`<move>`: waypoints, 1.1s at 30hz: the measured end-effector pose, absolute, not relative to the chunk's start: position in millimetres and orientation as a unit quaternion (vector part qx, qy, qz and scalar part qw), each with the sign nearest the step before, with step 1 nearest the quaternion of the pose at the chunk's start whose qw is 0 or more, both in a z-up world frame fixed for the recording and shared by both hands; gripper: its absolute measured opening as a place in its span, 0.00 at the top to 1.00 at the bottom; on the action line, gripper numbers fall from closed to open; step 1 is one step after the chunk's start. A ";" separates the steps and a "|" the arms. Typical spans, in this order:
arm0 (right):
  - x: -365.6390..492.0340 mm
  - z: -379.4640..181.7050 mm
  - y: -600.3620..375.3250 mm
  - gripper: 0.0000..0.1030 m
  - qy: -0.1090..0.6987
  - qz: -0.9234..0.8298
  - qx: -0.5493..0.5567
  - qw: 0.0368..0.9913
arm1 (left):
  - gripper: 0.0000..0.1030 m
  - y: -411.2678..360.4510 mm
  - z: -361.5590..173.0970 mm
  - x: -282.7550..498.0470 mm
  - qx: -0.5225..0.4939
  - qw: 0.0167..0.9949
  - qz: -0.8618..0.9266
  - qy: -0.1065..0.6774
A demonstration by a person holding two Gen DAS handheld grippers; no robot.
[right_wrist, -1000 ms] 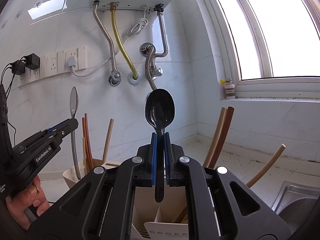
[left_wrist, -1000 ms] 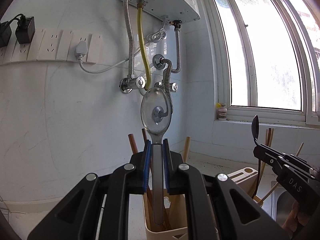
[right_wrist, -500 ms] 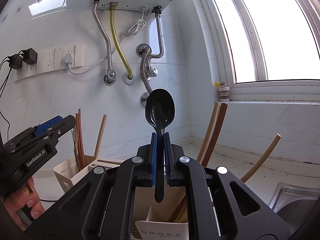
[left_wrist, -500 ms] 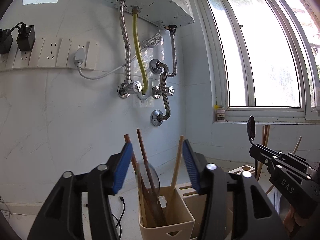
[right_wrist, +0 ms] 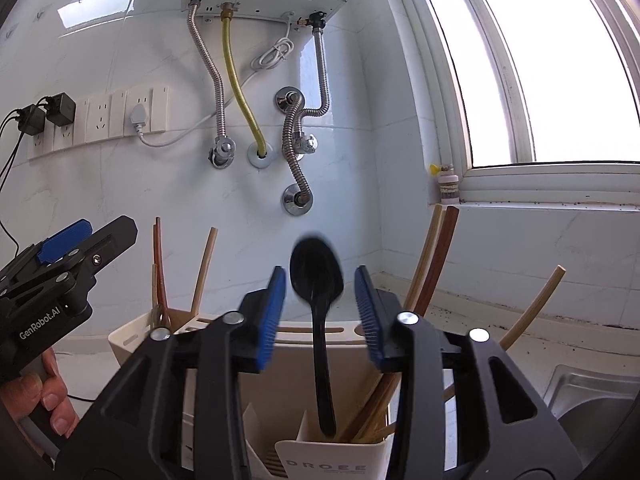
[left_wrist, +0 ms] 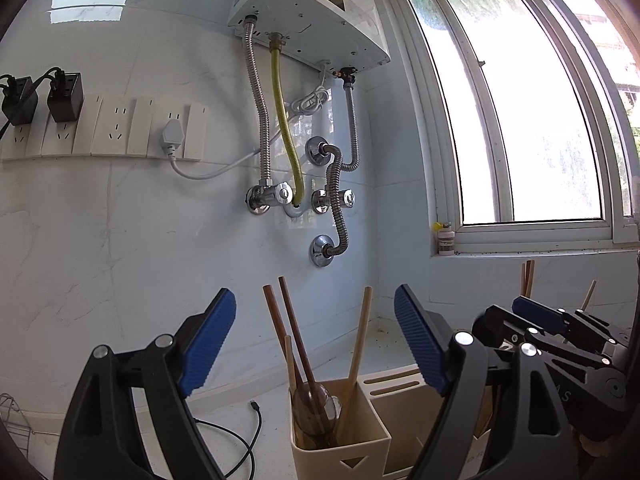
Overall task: Organize utensils
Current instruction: 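Open both tools to release the spoons in the holder, then withdraw both open tools away from the holder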
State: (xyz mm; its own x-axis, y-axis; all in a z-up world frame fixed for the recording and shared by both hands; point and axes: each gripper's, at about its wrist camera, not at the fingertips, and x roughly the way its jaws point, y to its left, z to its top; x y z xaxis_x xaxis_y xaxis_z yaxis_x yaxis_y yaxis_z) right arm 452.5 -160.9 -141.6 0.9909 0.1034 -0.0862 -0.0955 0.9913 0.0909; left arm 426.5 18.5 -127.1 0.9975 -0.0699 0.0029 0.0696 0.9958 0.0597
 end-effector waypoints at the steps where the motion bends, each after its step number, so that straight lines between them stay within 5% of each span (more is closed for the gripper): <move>1: 452.2 -141.0 -161.4 0.59 0.046 0.051 0.044 0.997 | 0.21 19.3 -126.6 426.5 0.029 0.999 -0.034 -0.002; 3: 450.4 -139.6 -162.1 0.53 0.044 0.049 0.044 0.997 | 0.21 21.1 -126.2 424.9 0.026 0.999 -0.031 -0.001; 19: 434.4 -119.9 -164.9 0.53 0.027 0.056 0.044 0.997 | 0.18 26.5 -109.9 407.8 0.032 0.999 -0.019 -0.004; 23: 429.4 -113.0 -166.4 0.39 0.018 0.054 0.049 0.997 | 0.13 29.8 -103.7 400.0 0.036 0.999 -0.009 -0.009; 33: 413.0 -94.0 -169.2 0.21 0.002 0.061 0.051 0.997 | 0.05 41.7 -89.9 375.7 0.037 0.999 0.024 -0.002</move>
State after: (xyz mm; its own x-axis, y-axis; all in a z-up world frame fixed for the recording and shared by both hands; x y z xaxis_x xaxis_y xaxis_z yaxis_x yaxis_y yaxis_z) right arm 413.0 -169.2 -94.0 0.9927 0.1210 0.0023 -0.1206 0.9874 0.1021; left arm 375.7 41.7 -89.9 0.9988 0.0478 0.0068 -0.0482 0.9961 0.0739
